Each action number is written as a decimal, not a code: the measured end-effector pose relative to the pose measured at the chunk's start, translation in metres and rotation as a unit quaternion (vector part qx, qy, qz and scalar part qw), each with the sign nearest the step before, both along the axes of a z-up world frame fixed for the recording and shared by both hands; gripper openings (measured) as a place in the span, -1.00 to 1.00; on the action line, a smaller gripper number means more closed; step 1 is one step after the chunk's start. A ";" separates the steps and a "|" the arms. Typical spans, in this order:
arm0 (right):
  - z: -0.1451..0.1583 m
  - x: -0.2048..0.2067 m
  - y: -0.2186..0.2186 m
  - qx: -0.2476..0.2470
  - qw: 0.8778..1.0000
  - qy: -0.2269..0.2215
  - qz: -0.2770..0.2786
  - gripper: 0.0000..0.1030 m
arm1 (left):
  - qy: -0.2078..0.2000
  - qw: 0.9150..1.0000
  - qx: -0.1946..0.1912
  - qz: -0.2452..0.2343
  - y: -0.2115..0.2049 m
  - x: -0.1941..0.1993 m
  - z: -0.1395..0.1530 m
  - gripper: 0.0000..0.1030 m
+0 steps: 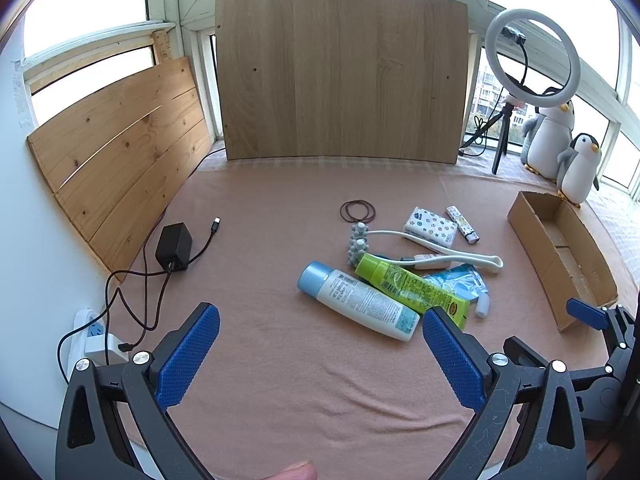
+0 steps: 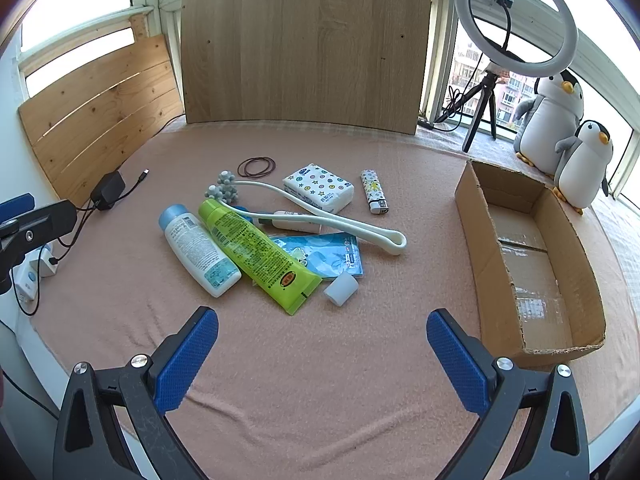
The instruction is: Organize objects
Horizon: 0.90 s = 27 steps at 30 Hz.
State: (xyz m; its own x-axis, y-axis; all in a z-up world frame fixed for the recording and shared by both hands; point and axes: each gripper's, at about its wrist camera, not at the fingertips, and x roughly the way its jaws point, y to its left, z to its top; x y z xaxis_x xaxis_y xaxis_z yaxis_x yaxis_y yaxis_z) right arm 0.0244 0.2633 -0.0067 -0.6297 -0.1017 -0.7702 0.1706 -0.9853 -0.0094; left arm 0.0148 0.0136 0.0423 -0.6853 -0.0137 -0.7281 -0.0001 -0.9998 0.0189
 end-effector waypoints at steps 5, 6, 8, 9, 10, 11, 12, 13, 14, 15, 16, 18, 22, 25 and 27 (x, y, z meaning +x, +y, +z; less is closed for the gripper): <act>-0.001 -0.004 0.001 0.000 1.000 -0.002 0.002 1.00 | -0.001 1.000 0.000 0.001 0.000 -0.001 -0.001 1.00; -0.001 -0.004 0.001 0.000 1.000 -0.002 0.002 1.00 | -0.002 1.000 0.000 0.001 0.000 -0.002 -0.001 1.00; -0.002 -0.006 0.001 0.000 1.000 -0.003 0.003 1.00 | -0.002 1.000 0.000 0.001 0.000 -0.003 -0.002 1.00; -0.002 -0.006 0.001 0.000 1.000 -0.003 0.002 1.00 | -0.003 1.000 0.000 0.001 0.000 -0.003 -0.002 1.00; -0.002 -0.006 0.001 0.000 1.000 -0.003 0.002 1.00 | -0.003 1.000 0.000 0.001 0.000 -0.004 -0.003 1.00; -0.002 -0.006 0.001 0.000 1.000 -0.003 0.002 1.00 | -0.003 1.000 0.000 0.000 0.000 -0.004 -0.004 1.00; -0.002 -0.006 0.001 0.000 1.000 -0.003 0.002 1.00 | -0.004 1.000 0.000 0.000 0.000 -0.005 -0.004 1.00; -0.002 -0.006 0.000 -0.001 1.000 -0.003 0.003 1.00 | -0.004 1.000 0.000 0.000 0.000 -0.006 -0.005 1.00; -0.002 -0.007 0.000 0.000 1.000 -0.003 0.003 1.00 | -0.005 1.000 0.000 0.000 0.000 -0.007 -0.005 1.00; -0.003 -0.007 0.000 0.000 1.000 -0.004 0.002 1.00 | -0.005 1.000 0.000 0.000 0.000 -0.006 -0.005 1.00; -0.003 -0.008 0.000 0.000 1.000 -0.004 0.002 1.00 | -0.005 1.000 0.000 0.000 0.000 -0.007 -0.005 1.00; -0.005 -0.009 0.000 0.000 1.000 -0.006 0.002 1.00 | -0.006 1.000 0.000 0.000 0.000 -0.010 -0.007 1.00; -0.007 -0.013 -0.001 0.000 1.000 -0.007 0.002 1.00 | -0.009 1.000 0.000 0.001 0.000 -0.013 -0.010 1.00; -0.008 -0.015 -0.001 0.001 1.000 -0.010 0.003 1.00 | -0.011 1.000 0.000 0.001 0.000 -0.018 -0.011 1.00; -0.009 -0.018 -0.002 0.000 1.000 -0.012 0.003 1.00 | -0.013 1.000 0.000 0.002 0.000 -0.021 -0.014 1.00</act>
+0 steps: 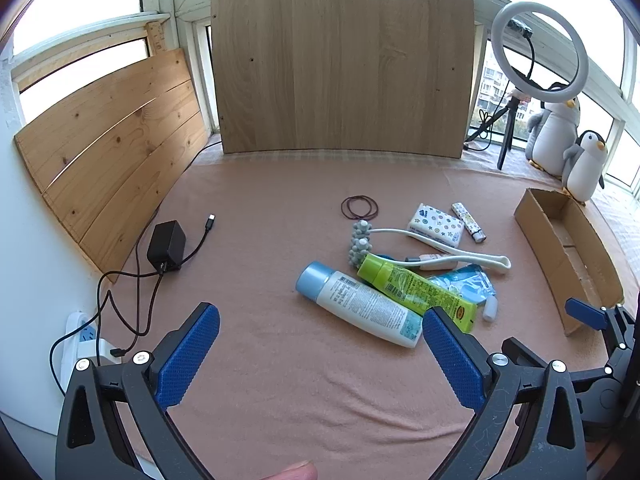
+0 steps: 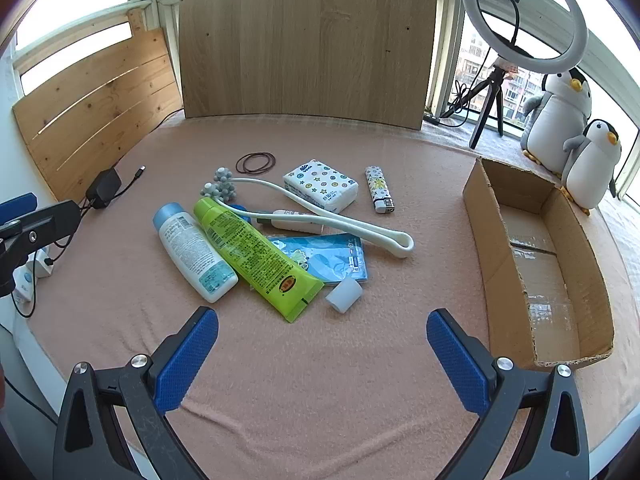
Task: Organize objects
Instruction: 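Reach the right gripper to the green tube and close on it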
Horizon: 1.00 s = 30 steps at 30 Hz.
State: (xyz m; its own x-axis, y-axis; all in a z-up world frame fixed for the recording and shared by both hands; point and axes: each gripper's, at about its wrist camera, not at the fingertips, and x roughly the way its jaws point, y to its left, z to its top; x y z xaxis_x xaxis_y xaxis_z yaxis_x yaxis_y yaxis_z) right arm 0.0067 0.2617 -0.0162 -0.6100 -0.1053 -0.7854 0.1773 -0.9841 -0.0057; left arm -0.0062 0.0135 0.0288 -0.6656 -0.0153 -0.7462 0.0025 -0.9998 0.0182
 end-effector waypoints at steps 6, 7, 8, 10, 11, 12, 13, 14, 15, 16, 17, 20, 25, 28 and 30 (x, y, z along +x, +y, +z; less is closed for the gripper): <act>-0.010 -0.012 -0.004 0.015 1.000 -0.005 0.017 1.00 | -0.015 1.000 0.008 0.009 -0.009 -0.017 -0.015 1.00; -0.016 -0.016 -0.007 0.029 0.999 -0.009 0.027 1.00 | -0.018 1.000 0.011 0.011 -0.012 -0.021 -0.018 1.00; -0.022 -0.020 -0.011 0.045 0.998 -0.015 0.040 1.00 | -0.021 1.000 0.012 0.014 -0.015 -0.025 -0.022 1.00; -0.030 -0.025 -0.016 0.063 0.996 -0.012 0.068 1.00 | -0.028 0.999 0.010 0.025 -0.022 -0.033 -0.031 1.00; -0.033 -0.028 -0.017 0.069 0.995 -0.007 0.078 1.00 | -0.031 0.999 0.011 0.033 -0.027 -0.037 -0.037 1.00; -0.036 -0.032 -0.018 0.073 0.994 -0.004 0.086 1.00 | -0.036 0.998 0.012 0.040 -0.031 -0.041 -0.042 1.00; -0.038 -0.036 -0.020 0.076 0.992 -0.002 0.097 1.00 | -0.042 0.998 0.013 0.046 -0.037 -0.044 -0.047 1.00; -0.042 -0.041 -0.022 0.081 0.991 0.001 0.111 1.00 | -0.047 0.998 0.011 0.051 -0.042 -0.046 -0.053 1.00; -0.045 -0.044 -0.025 0.088 0.989 0.006 0.123 1.00 | -0.052 0.997 0.009 0.055 -0.046 -0.049 -0.058 1.00; -0.050 -0.048 -0.029 0.093 0.986 0.010 0.140 1.00 | -0.057 0.997 0.009 0.060 -0.051 -0.050 -0.063 1.00; -0.054 -0.052 -0.033 0.096 0.982 0.009 0.159 0.99 | -0.062 0.996 0.009 0.063 -0.055 -0.052 -0.067 1.00; -0.070 -0.061 -0.044 0.106 0.974 0.007 0.200 0.76 | -0.075 0.995 0.005 0.070 -0.066 -0.055 -0.081 1.00; -0.079 -0.065 -0.041 0.054 0.976 -0.023 0.208 0.16 | -0.090 0.993 0.025 0.070 -0.074 -0.053 -0.092 1.00; -0.078 -0.051 -0.044 0.053 0.975 -0.022 0.216 -0.09 | -0.100 0.992 0.041 0.064 -0.069 -0.052 -0.094 1.00; -0.077 -0.040 -0.046 0.044 0.973 -0.029 0.225 -0.25 | -0.107 0.991 0.053 0.057 -0.062 -0.051 -0.094 1.00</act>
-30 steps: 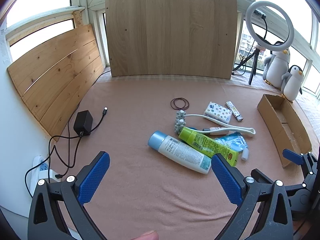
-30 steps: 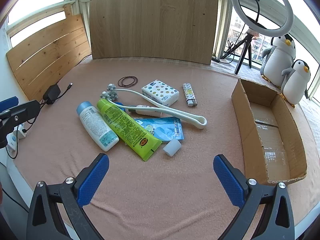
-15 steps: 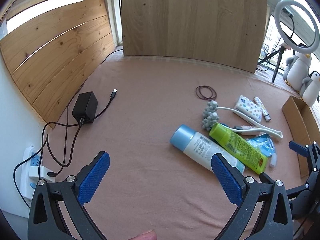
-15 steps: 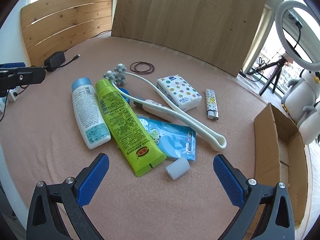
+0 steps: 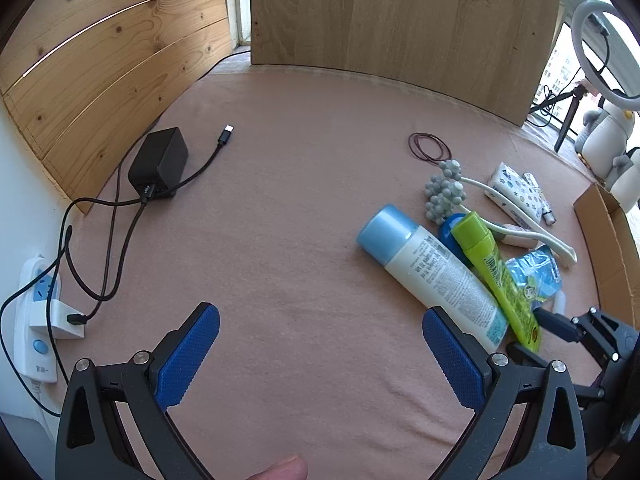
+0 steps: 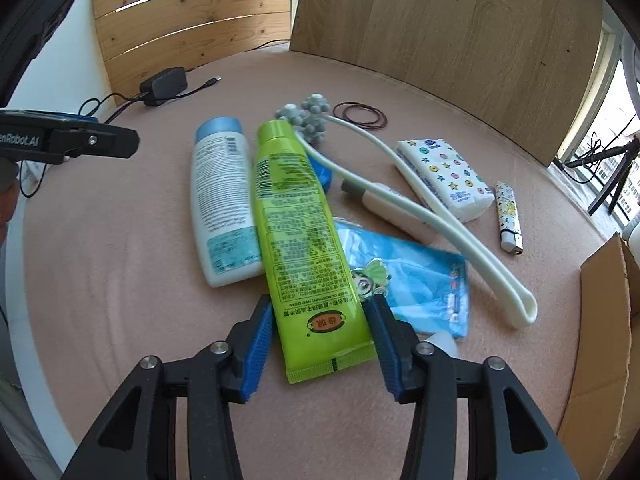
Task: Organize objects
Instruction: 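Reach the right gripper to the green tube and close on it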
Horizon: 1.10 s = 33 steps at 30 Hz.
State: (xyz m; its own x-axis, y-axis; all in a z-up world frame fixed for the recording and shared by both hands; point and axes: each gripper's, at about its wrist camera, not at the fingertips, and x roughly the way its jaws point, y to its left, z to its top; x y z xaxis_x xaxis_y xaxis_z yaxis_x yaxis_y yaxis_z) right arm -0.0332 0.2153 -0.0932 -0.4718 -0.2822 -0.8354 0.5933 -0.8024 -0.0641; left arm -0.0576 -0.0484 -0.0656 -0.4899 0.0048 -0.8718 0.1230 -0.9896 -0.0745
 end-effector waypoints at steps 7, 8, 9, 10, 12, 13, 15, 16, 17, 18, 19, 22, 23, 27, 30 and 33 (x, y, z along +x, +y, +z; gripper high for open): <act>0.001 0.049 -0.004 -0.022 0.999 -0.028 0.001 -0.30 | -0.017 0.998 0.058 -0.028 0.025 0.010 -0.006 1.00; 0.001 0.058 -0.004 -0.023 0.999 -0.030 0.004 -0.30 | -0.021 0.997 0.066 -0.031 0.028 0.011 -0.007 1.00; 0.001 0.067 -0.006 -0.023 0.999 -0.032 0.006 -0.30 | -0.027 0.996 0.077 -0.034 0.031 0.012 -0.009 1.00; 0.001 0.076 -0.008 -0.022 0.999 -0.034 0.008 -0.30 | -0.032 0.995 0.089 -0.038 0.034 0.014 -0.011 1.00; 0.002 0.091 -0.009 -0.024 0.999 -0.038 0.013 -0.30 | -0.040 0.993 0.102 -0.045 0.042 0.018 -0.015 1.00; 0.002 0.097 -0.009 -0.025 0.999 -0.040 0.016 -0.29 | -0.044 0.992 0.105 -0.050 0.046 0.020 -0.017 1.00; 0.003 0.109 -0.008 -0.022 0.999 -0.035 0.022 -0.27 | -0.049 0.991 0.109 -0.056 0.054 0.025 -0.021 0.98; 0.004 0.111 -0.007 -0.020 0.999 -0.033 0.023 -0.25 | -0.052 0.991 0.111 -0.056 0.057 0.027 -0.023 0.98; 0.004 0.111 -0.005 -0.020 0.999 -0.034 0.022 -0.20 | -0.056 0.991 0.111 -0.055 0.060 0.029 -0.025 0.97; 0.004 0.111 -0.002 -0.022 0.999 -0.036 0.020 -0.09 | -0.060 0.990 0.113 -0.052 0.061 0.030 -0.027 0.95; 0.004 0.111 0.001 -0.024 0.999 -0.037 0.016 -0.04 | -0.067 0.990 0.117 -0.049 0.062 0.031 -0.030 0.91; 0.004 0.110 0.011 -0.038 0.998 -0.045 0.008 0.01 | -0.090 0.988 0.124 -0.032 0.065 0.031 -0.038 0.72; 0.004 0.111 0.012 -0.043 0.998 -0.046 0.006 0.01 | -0.095 0.988 0.121 -0.029 0.067 0.033 -0.040 0.72; 0.003 0.118 0.009 -0.044 0.998 -0.045 0.017 -0.03 | -0.094 0.989 0.116 -0.016 0.071 0.033 -0.040 0.57; 0.003 0.122 0.004 -0.040 0.998 -0.035 0.019 -0.22 | -0.096 0.988 0.119 -0.015 0.071 0.030 -0.039 0.12; 0.003 0.124 0.004 -0.043 0.998 -0.032 0.021 -0.24 | -0.098 0.987 0.129 -0.025 0.073 0.028 -0.038 -0.22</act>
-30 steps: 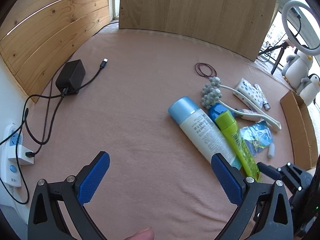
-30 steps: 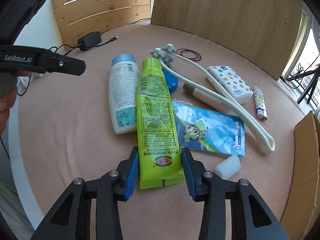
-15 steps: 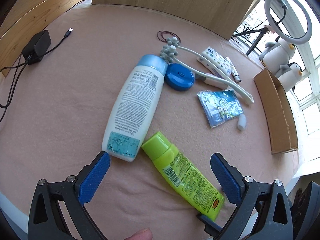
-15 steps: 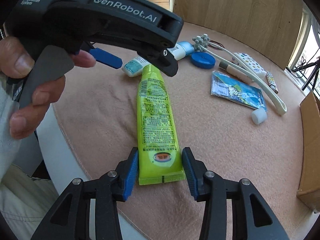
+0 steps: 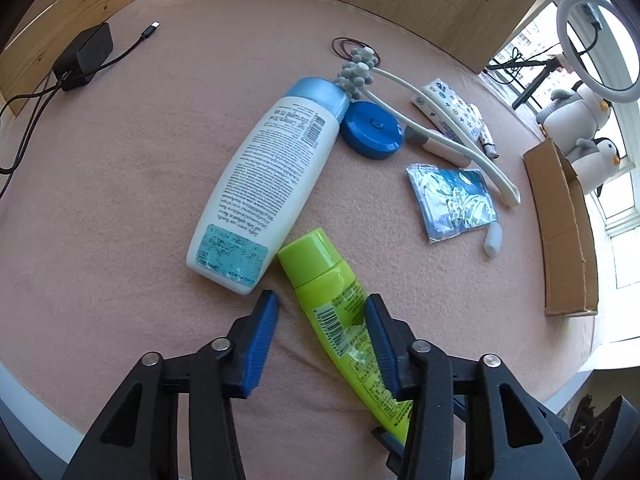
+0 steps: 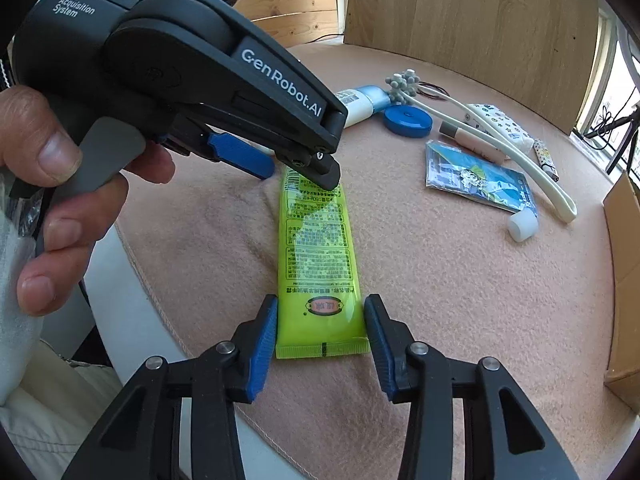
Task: Organize objects
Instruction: 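Carry the green tube with the right gripper into the cardboard box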
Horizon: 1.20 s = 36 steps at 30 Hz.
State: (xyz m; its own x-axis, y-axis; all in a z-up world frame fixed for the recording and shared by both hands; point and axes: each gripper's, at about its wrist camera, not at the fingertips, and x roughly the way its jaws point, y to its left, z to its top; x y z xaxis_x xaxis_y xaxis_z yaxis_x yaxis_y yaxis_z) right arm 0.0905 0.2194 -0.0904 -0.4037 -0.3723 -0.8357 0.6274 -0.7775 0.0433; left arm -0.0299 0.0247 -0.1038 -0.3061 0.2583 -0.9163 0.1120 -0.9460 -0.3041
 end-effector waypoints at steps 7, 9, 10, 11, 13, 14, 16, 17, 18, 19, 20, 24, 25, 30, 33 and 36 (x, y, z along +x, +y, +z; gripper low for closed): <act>0.001 0.001 0.003 -0.007 1.000 0.006 -0.006 -0.26 | 0.015 1.000 0.022 -0.008 -0.002 -0.002 0.001 -0.34; 0.002 0.002 0.002 -0.011 1.000 0.010 -0.013 -0.26 | 0.029 0.999 0.019 -0.014 -0.001 0.000 0.006 -0.35; 0.003 0.002 0.003 -0.012 1.000 0.012 -0.015 -0.26 | 0.036 0.999 0.016 -0.018 0.000 0.000 0.010 -0.35; 0.004 0.002 0.004 -0.014 1.000 0.015 -0.018 -0.27 | 0.042 0.999 0.014 -0.020 0.001 0.000 0.014 -0.35; 0.011 -0.008 -0.002 -0.017 0.999 0.024 -0.022 -0.27 | 0.055 0.998 0.011 -0.025 0.004 -0.002 0.024 -0.35; 0.014 -0.010 -0.004 -0.018 0.999 0.029 -0.024 -0.27 | 0.062 0.998 0.008 -0.028 0.007 -0.004 0.030 -0.35; 0.022 -0.016 -0.004 -0.018 0.999 0.042 -0.027 -0.27 | 0.079 0.996 0.004 -0.034 0.012 -0.007 0.044 -0.35; 0.027 -0.018 -0.004 -0.019 0.998 0.048 -0.029 -0.27 | 0.088 0.995 0.002 -0.038 0.014 -0.008 0.053 -0.35; 0.032 -0.020 -0.003 -0.020 0.998 0.055 -0.032 -0.27 | 0.098 0.994 0.001 -0.043 0.016 -0.010 0.061 -0.35; 0.042 -0.014 0.000 -0.022 0.997 0.064 -0.036 -0.27 | 0.107 0.993 -0.001 -0.047 0.019 -0.012 0.070 -0.35; 0.048 -0.017 0.000 -0.023 0.996 0.071 -0.040 -0.27 | 0.116 0.992 -0.001 -0.051 0.021 -0.013 0.079 -0.35; 0.069 -0.032 0.006 -0.029 0.993 0.100 -0.056 -0.27 | 0.142 0.988 0.000 -0.065 0.033 -0.023 0.105 -0.35; 0.074 -0.033 0.008 -0.029 0.992 0.105 -0.059 -0.27 | 0.146 0.987 0.000 -0.069 0.038 -0.026 0.109 -0.35; 0.083 -0.043 0.023 -0.030 0.989 0.123 -0.080 -0.27 | 0.157 0.983 0.001 -0.095 0.065 -0.038 0.124 -0.35; 0.087 -0.046 0.038 -0.029 0.986 0.131 -0.102 -0.27 | 0.162 0.979 0.007 -0.124 0.093 -0.048 0.129 -0.35; 0.090 -0.052 0.062 -0.027 0.981 0.138 -0.136 -0.27 | 0.168 0.972 0.013 -0.161 0.131 -0.058 0.133 -0.35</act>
